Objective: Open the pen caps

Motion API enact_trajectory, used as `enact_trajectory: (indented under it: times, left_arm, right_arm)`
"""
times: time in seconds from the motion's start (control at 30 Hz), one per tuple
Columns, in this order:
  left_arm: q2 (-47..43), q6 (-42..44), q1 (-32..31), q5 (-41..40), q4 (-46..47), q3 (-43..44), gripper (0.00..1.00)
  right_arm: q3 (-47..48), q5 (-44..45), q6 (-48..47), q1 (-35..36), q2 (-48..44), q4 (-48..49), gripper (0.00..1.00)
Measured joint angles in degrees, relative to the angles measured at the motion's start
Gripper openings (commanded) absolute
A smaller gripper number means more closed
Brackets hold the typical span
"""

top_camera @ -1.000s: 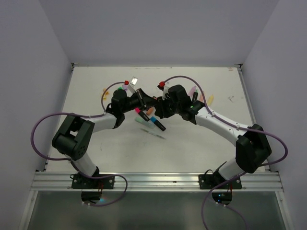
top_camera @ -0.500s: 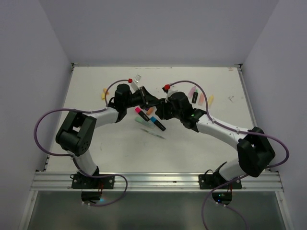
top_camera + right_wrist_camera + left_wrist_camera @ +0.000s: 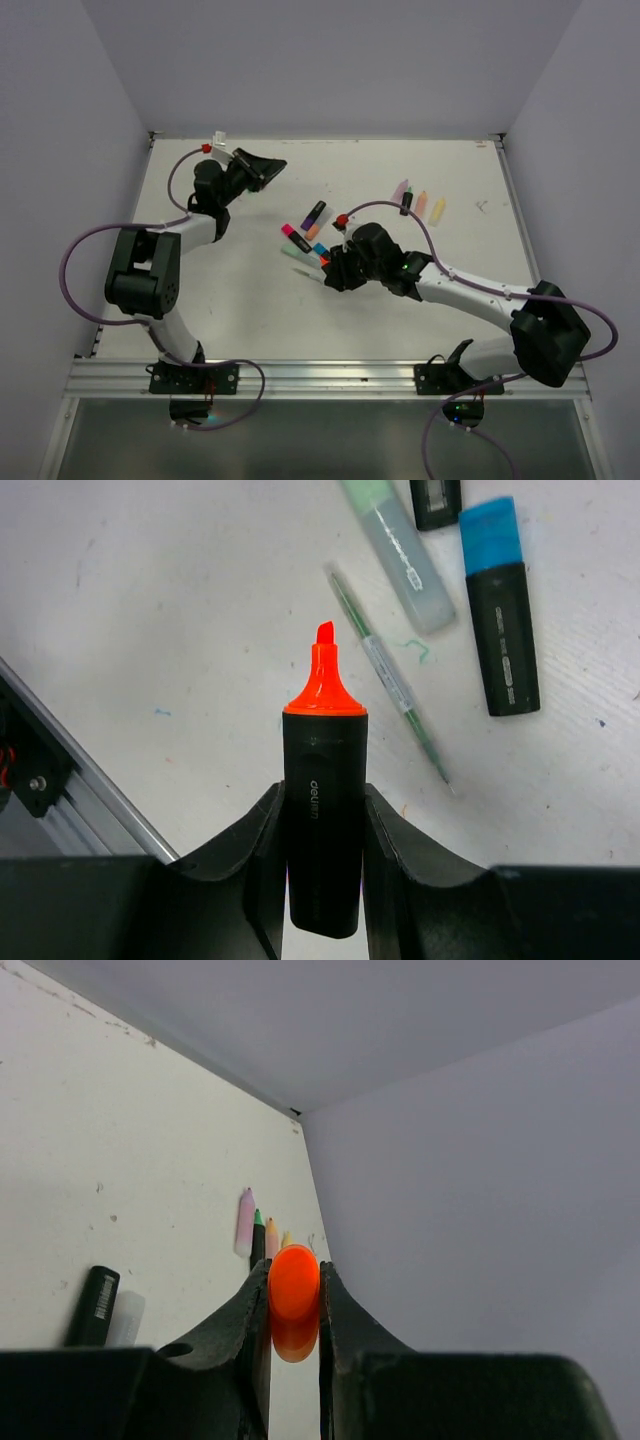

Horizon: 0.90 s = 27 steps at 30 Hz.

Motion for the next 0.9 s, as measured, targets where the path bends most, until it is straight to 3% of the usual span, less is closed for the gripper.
enact_trajectory:
  times: [0.1,0.23,0.53,0.9]
  left_arm:
    - [0.0,0.7,0.0,-0.7,-0.3,0.2,0.00]
    - [-1.0,5.9,-0.9,-0.9,-7.3,1.2,0.00]
    - [-12.2,20.7,-0.9,-4.9,-24.8,-2.9,0.00]
    - [-11.3,28.1,-0.9,-7.7,-33.7,-4.7,0.00]
  right_arm:
    - [-0.7,2.4,0.7,0.1,0.0,-2.9,0.00]
    - [0.9,10.2,1.5,-1.6,0.0,-9.6,0.00]
    - [4.0,18.5,1.5,-19.9,2.8,-13.6,0.00]
    - [6.4,26.8,0.2,-26.8,12.9,-17.2,0.00]
